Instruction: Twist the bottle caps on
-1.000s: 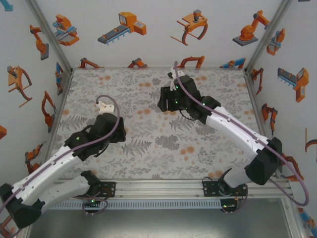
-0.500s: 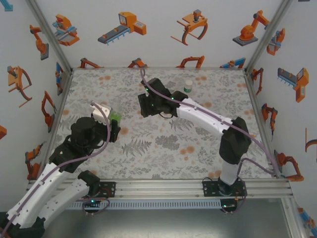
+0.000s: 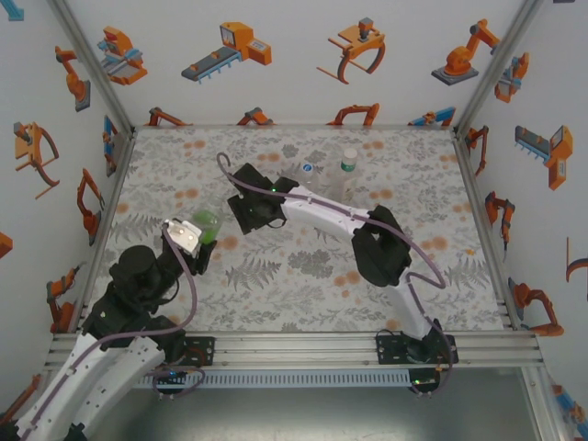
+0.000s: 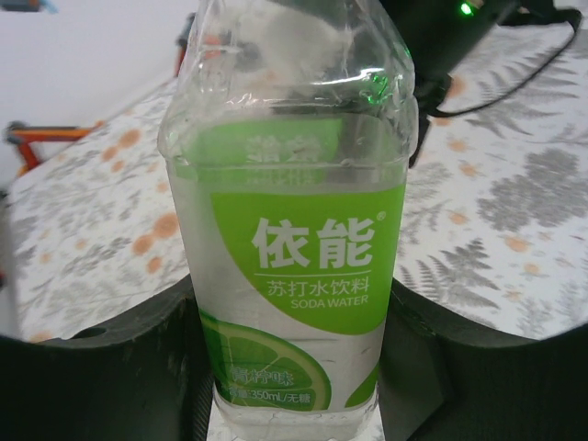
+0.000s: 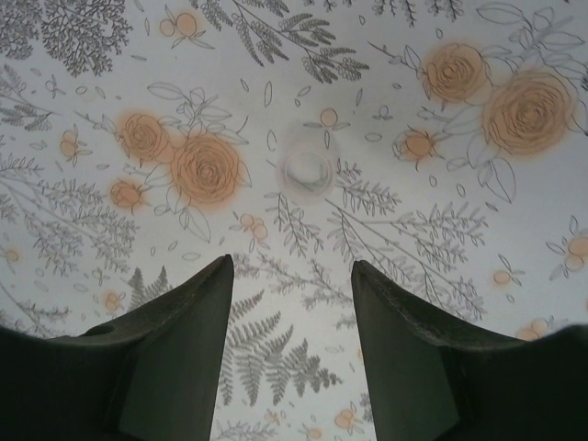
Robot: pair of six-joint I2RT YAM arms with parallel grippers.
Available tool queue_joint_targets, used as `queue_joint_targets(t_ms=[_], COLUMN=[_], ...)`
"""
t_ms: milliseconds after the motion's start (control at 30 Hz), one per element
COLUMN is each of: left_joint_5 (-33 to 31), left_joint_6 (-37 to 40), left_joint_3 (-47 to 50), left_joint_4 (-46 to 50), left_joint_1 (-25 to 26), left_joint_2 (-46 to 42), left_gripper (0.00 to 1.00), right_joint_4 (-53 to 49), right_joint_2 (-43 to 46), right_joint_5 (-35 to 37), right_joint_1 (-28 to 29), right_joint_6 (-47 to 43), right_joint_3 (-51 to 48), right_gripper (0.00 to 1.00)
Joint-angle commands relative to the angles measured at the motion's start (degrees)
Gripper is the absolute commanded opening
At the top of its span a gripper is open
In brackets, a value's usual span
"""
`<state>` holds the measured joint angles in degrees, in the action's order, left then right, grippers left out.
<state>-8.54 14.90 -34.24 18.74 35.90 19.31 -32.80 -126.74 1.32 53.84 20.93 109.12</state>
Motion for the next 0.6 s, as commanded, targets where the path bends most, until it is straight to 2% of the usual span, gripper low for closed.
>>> queue_joint_targets(t_ms=[0, 67, 267, 567], left_joint_5=[-10.56, -12.51, -12.29, -11.24], left_joint_6=[1.79, 1.72, 1.64, 1.45], left_joint_3=[-0.3, -0.19, 2.17, 0.93], left_joint_4=[-3.0, -2.77, -5.4, -4.51], left_joint_1=[-0.27, -0.3, -0.27, -0.23], left_joint_2=[-2.38, -4.04, -9.86, -7.2], left_gripper=[0.0, 0.0, 0.0, 0.0], right_joint_4=[-1.23, -1.03, -1.32, -0.66], right_joint_2=[-2.83, -4.76, -9.39, -12.95], right_joint_5=[1.44, 1.49, 3.7, 5.83], right_joint_1=[0.28, 0.37, 0.47, 0.47], right_joint_6=[-1.02, -1.05, -1.24, -1.42], right_joint_3=[3.68, 4.96, 8.54, 10.91], right_gripper=[0.52, 0.52, 0.52, 0.48])
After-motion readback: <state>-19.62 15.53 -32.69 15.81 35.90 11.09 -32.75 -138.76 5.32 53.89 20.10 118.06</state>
